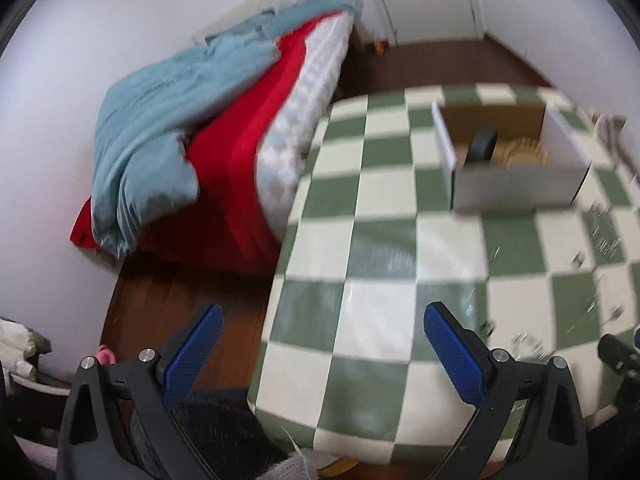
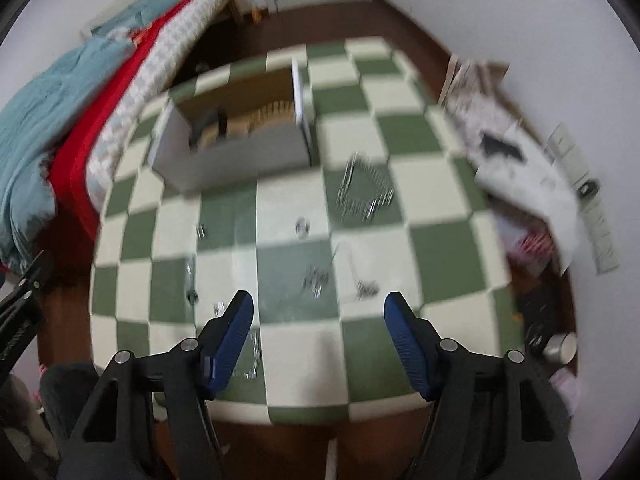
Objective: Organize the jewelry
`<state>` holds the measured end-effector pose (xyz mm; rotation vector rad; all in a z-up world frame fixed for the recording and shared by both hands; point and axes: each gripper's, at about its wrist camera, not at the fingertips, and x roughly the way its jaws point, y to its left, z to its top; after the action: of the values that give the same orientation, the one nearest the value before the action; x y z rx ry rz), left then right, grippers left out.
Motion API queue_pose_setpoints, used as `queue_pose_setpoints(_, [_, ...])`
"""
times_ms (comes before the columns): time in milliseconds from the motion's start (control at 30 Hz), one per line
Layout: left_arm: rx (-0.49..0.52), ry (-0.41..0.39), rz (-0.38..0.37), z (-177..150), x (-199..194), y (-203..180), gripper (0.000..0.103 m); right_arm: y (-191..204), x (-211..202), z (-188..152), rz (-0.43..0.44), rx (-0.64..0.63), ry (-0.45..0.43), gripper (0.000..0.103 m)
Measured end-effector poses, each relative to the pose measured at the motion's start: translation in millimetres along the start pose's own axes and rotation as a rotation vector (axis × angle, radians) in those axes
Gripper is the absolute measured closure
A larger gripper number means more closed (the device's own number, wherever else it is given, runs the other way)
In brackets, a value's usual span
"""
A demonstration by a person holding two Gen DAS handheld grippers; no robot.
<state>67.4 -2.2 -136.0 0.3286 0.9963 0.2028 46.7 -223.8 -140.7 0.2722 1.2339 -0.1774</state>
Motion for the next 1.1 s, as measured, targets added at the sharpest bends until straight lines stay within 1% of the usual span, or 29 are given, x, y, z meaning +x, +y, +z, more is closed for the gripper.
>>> queue_pose_setpoints(133, [0.03, 0.043, 0.029, -15, 15, -3, 0.0, 18, 41, -23, 0.036, -0.032, 0.076, 0.033])
queue_pose_setpoints(233, [0.027, 0.064, 0.032, -18, 19, 0, 0.0, 36, 65, -36, 0.03, -0.065, 0.116, 0.033])
queue_pose_setpoints(300, [0.023, 0.068, 0.03, -18, 21, 2, 0.001, 49, 80, -41, 0.001, -0.1, 0.139, 0.042])
queue_pose_setpoints(333, [0.023, 0.07, 0.028, -19, 21, 2, 0.0, 55, 81, -43, -0.033, -0.134, 0.123, 0.047])
queue_pose_setpoints(367, [0.024, 0.073, 0.026, -18, 22, 2, 0.0, 62, 83, -46, -0.067, -0.168, 0.118, 0.052])
queue_pose_setpoints(400, [0.024, 0.075, 0.022, -19, 22, 1, 0.0, 68, 84, -48, -0.102, -0.203, 0.107, 0.065])
queue_pose_setpoints(433, [0.025, 0.079, 0.014, -19, 21, 0, 0.0, 70, 82, -49, -0.095, -0.214, 0.095, 0.076])
queue_pose_setpoints(467, [0.025, 0.081, 0.007, -19, 21, -1, 0.0, 72, 81, -50, -0.102, -0.224, 0.082, 0.099])
queue_pose_setpoints(500, [0.024, 0.084, -0.007, -20, 21, -3, 0.001, 70, 81, -50, -0.104, -0.221, 0.08, 0.099])
queue_pose_setpoints(533, [0.026, 0.09, -0.024, -21, 21, -6, 0.001, 67, 81, -49, -0.089, -0.206, 0.083, 0.099])
queue_pose_setpoints(600, [0.034, 0.108, -0.084, -22, 20, -17, 0.0, 59, 81, -47, -0.028, -0.177, 0.109, 0.099])
queue_pose_setpoints(633, [0.038, 0.115, -0.112, -23, 20, -23, 0.001, 53, 81, -45, 0.023, -0.151, 0.143, 0.099])
queue_pose_setpoints(667, [0.04, 0.121, -0.135, -23, 20, -28, 0.001, 43, 79, -42, 0.089, -0.103, 0.168, 0.097])
queue_pose_setpoints(700, [0.044, 0.132, -0.168, -24, 20, -35, 0.001, 31, 73, -39, 0.136, -0.053, 0.168, 0.088])
queue_pose_setpoints(733, [0.058, 0.144, -0.201, -24, 20, -45, 0.001, 23, 66, -37, 0.128, -0.034, 0.152, 0.08])
queue_pose_setpoints(767, [0.077, 0.152, -0.227, -25, 19, -55, 0.001, 14, 60, -35, 0.11, -0.02, 0.129, 0.064])
queue_pose_setpoints(800, [0.105, 0.157, -0.249, -26, 19, -68, 0.001, 2, 52, -32, 0.099, 0.004, 0.103, 0.061])
queue_pose_setpoints(867, [0.154, 0.154, -0.282, -29, 16, -87, 0.001, -17, 45, -28, 0.072, 0.038, 0.088, 0.061])
queue_pose_setpoints(967, [0.255, 0.159, -0.331, -37, 11, -125, 0.001, -43, 38, -25, 0.024, 0.084, 0.066, 0.061])
queue_pose_setpoints(1033, [0.304, 0.156, -0.34, -44, 9, -142, 0.001, -62, 39, -28, 0.005, 0.129, 0.067, 0.061])
queue_pose_setpoints(1100, [0.351, 0.155, -0.355, -52, 9, -157, 0.02, -80, 42, -23, 0.003, 0.155, 0.075, 0.061])
